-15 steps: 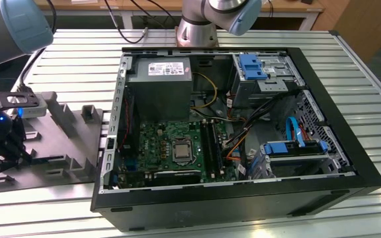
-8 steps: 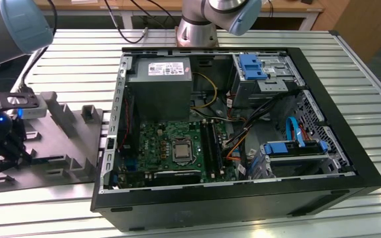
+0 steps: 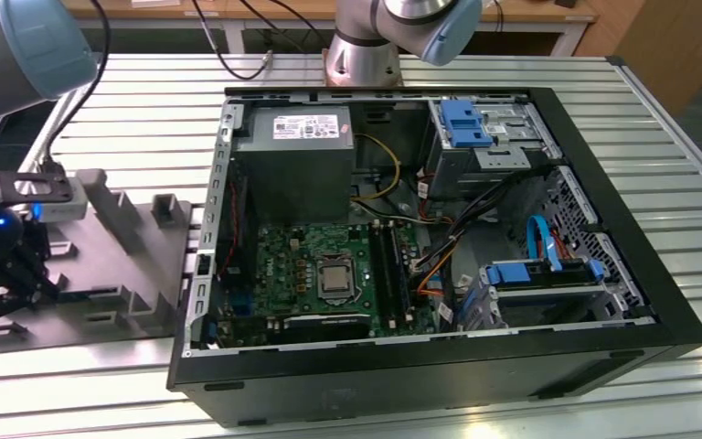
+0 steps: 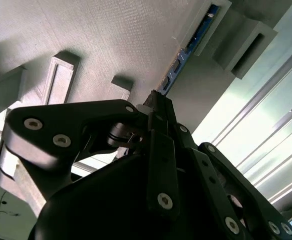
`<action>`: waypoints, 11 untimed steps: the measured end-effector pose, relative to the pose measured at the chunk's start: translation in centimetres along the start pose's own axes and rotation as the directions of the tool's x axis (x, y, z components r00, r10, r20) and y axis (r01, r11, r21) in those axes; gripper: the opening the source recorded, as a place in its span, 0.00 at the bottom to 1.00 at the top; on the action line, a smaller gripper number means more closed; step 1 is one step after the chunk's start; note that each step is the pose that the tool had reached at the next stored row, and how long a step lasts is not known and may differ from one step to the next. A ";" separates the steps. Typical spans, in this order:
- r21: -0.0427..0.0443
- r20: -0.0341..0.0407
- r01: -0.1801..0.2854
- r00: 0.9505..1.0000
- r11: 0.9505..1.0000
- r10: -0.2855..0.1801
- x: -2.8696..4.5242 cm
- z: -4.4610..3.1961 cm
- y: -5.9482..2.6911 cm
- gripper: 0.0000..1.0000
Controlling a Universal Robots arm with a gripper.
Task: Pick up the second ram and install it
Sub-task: 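Pick up the second ram and move it above second insertion slot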
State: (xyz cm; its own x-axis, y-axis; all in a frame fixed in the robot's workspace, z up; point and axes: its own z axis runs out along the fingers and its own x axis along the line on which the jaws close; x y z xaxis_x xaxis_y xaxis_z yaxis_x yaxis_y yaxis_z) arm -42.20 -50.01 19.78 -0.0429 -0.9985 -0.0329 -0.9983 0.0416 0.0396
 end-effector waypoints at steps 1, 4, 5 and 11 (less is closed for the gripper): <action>0.000 0.000 -0.009 1.000 1.000 0.009 0.00 0.00 0.00 0.13; 0.001 0.001 -0.025 1.000 1.000 0.025 0.00 -0.01 0.01 0.13; 0.001 0.001 -0.025 1.000 1.000 0.025 0.00 -0.01 0.00 0.13; 0.000 0.001 -0.015 1.000 1.000 0.015 0.00 -0.02 0.01 0.13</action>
State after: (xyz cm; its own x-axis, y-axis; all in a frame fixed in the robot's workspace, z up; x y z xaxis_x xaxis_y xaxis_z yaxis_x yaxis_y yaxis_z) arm -42.21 -50.01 19.80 -0.0581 -0.9978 -0.0329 -0.9976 0.0568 0.0397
